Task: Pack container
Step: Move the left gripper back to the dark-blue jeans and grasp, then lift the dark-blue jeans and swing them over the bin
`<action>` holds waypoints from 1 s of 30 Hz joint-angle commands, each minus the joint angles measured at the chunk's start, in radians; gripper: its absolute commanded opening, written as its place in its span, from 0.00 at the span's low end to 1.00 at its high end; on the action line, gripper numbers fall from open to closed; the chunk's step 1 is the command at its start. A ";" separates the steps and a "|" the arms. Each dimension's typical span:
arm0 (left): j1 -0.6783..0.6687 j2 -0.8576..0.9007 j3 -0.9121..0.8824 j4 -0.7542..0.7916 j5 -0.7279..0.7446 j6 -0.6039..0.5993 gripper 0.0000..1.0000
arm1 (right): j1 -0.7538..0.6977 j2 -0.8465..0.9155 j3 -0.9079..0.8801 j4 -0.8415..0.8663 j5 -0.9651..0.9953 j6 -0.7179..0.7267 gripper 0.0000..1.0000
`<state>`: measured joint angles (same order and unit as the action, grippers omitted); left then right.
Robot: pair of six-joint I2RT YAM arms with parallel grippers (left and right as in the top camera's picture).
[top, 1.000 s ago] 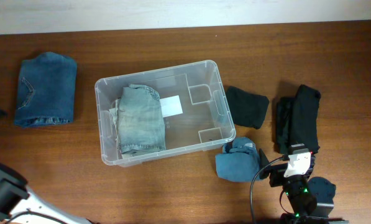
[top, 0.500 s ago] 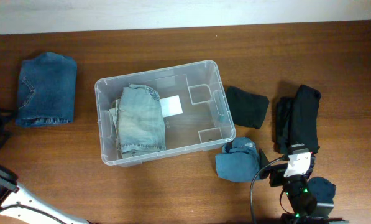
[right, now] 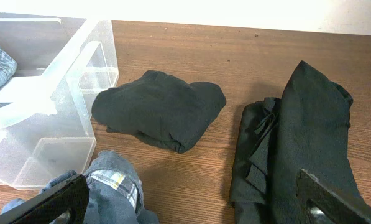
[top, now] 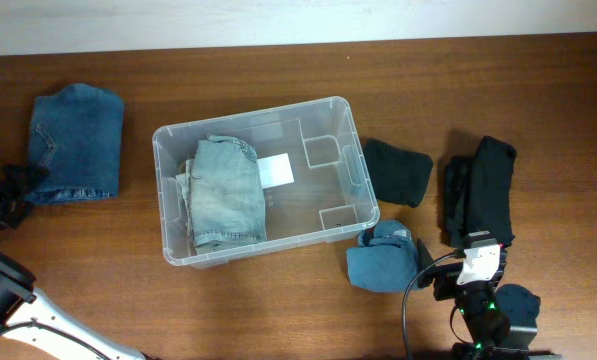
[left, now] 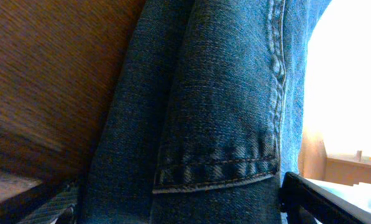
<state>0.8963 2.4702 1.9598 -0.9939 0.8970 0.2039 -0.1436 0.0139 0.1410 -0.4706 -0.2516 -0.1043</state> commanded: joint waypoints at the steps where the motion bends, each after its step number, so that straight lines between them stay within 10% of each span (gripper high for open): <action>1: -0.018 0.072 -0.045 -0.005 -0.082 0.031 0.99 | -0.007 -0.008 -0.006 -0.004 0.002 0.005 0.98; 8: -0.046 0.155 -0.045 0.002 -0.073 0.038 0.96 | -0.007 -0.008 -0.006 -0.004 0.002 0.005 0.98; 22: -0.060 0.178 -0.044 0.001 -0.070 0.060 0.00 | -0.007 -0.008 -0.006 -0.004 0.002 0.005 0.98; 30: -0.063 0.127 0.095 -0.278 -0.071 0.134 0.00 | -0.007 -0.008 -0.006 -0.004 0.002 0.005 0.98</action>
<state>0.8700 2.5641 2.0216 -1.1534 0.9760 0.2611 -0.1436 0.0139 0.1410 -0.4706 -0.2516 -0.1047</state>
